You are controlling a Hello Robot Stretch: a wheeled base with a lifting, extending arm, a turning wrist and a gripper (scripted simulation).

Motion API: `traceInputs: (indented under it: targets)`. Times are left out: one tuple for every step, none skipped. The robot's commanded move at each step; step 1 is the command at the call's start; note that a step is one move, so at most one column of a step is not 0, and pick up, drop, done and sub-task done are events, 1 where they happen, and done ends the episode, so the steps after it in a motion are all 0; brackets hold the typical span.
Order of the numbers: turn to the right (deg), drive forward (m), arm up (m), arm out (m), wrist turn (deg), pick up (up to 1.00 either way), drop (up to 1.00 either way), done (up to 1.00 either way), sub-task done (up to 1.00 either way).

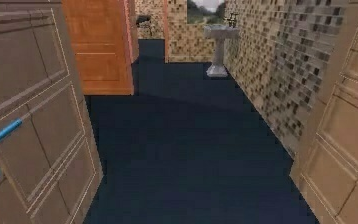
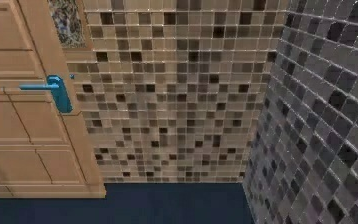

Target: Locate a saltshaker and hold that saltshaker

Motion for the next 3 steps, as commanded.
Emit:
traceInputs:
  targets:
    - [-6.0, 0.0, 0.0, 0.0, 0.0, 0.0, 0.0, 0.0, 0.0]
    - [-3.0, 0.0, 0.0, 0.0, 0.0, 0.0, 0.0, 0.0, 0.0]
    - [0.0, 1.0, 0.0, 0.0, 0.0, 0.0, 0.0, 0.0, 0.0]
